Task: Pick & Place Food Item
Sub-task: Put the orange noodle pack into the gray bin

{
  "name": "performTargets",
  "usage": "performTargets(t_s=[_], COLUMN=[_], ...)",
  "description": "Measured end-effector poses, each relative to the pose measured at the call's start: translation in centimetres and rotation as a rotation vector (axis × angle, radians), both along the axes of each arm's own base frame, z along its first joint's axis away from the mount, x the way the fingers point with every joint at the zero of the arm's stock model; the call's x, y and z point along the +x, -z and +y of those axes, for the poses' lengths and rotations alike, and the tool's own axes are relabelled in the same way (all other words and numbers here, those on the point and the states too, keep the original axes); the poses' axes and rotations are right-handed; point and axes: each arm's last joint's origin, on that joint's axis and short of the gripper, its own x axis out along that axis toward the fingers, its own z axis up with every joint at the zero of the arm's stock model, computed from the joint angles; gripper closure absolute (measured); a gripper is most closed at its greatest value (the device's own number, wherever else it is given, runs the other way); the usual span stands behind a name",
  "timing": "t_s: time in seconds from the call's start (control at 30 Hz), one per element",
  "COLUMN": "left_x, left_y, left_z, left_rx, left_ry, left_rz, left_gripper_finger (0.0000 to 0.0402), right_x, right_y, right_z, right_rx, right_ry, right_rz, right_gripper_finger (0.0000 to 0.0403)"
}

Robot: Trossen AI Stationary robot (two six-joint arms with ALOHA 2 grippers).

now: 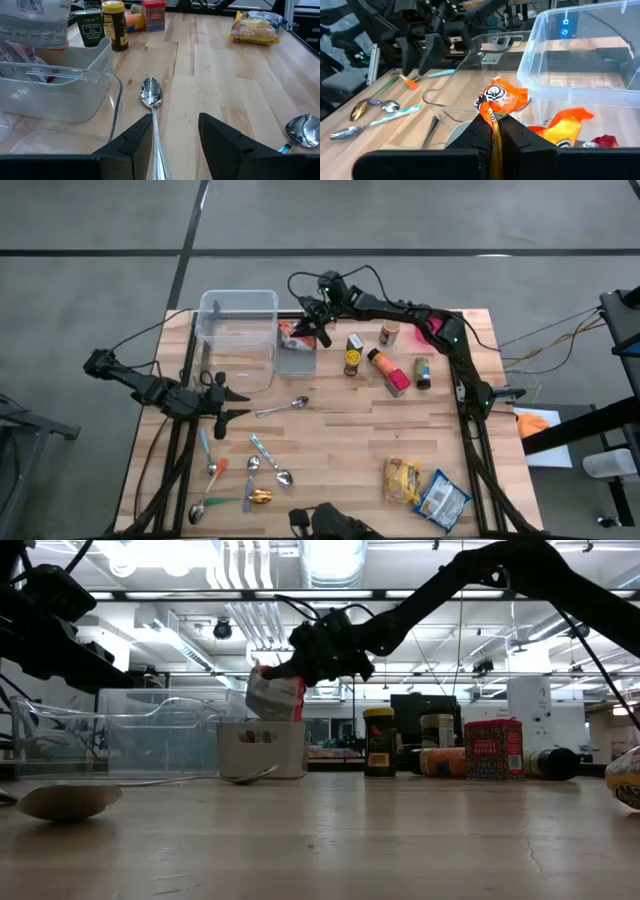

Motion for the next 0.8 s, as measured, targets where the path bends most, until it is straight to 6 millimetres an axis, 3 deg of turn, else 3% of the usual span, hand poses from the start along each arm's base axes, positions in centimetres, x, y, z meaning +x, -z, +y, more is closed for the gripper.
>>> performTargets(t_s=[0.33, 0.8], left_x=[0.0, 0.0], left_y=[0.0, 0.0], left_z=[0.0, 0.0], left_rx=[0.0, 0.0], left_ry=[0.0, 0.0], left_rz=[0.0, 0.0], left_gripper_finger=[0.0238, 0.0238], right_x=[0.6, 0.8], right_y=[2.5, 2.6], right_z=[0.2, 0.1], right_rx=[0.017, 0.03], right_ry=[-0.004, 0.081], right_rz=[0.041, 0.082], right_gripper_finger=[0.0392, 0.0392])
